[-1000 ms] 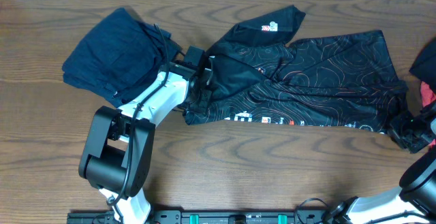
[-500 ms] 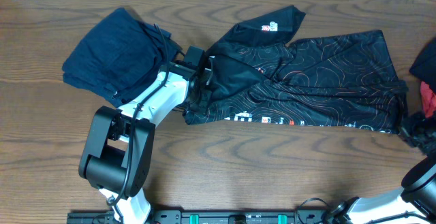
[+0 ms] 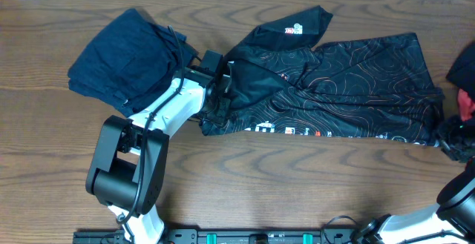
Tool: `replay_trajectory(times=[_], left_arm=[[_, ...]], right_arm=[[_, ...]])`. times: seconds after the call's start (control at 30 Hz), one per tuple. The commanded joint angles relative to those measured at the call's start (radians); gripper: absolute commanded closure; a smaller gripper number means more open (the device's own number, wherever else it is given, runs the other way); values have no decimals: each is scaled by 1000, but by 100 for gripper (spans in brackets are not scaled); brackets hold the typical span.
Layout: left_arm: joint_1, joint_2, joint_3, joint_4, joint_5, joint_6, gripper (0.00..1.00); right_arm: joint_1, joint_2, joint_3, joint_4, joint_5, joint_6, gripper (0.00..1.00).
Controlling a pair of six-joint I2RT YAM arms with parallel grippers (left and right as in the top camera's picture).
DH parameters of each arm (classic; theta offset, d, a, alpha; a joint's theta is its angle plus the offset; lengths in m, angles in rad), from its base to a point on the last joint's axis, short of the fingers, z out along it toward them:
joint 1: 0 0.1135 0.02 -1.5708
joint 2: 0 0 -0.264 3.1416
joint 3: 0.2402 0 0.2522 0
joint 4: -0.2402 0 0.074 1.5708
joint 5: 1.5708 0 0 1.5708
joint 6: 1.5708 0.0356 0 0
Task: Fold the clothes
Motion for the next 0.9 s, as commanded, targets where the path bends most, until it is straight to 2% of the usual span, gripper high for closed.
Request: replay_trajectory(times=[0.0, 0.17, 0.27, 0.3, 0.37, 0.6, 0.63, 0.7, 0.87], left_arm=[[6, 37, 5, -3, -5, 2, 52], [6, 75, 5, -4, -5, 2, 53], [6, 87, 5, -4, -5, 2, 53], [6, 87, 5, -4, -5, 2, 57], [6, 87, 5, -4, -5, 2, 63], [6, 87, 5, -3, -5, 2, 66], [6, 87, 5, -3, -5, 2, 66], [6, 87, 5, -2, -5, 2, 66], [6, 87, 5, 2, -5, 2, 66]], right_arm=[[13, -10, -23, 11, -6, -8, 57], [13, -10, -30, 19, 13, -8, 61], [12, -10, -30, 20, 55, -2, 73], [12, -10, -30, 19, 62, -2, 78], [12, -10, -30, 19, 66, -2, 80], [12, -10, -39, 34, 66, -1, 75], [12, -10, -42, 38, 66, -1, 71], [13, -10, -47, 43, 64, 7, 58], [13, -10, -50, 56, 48, 25, 60]])
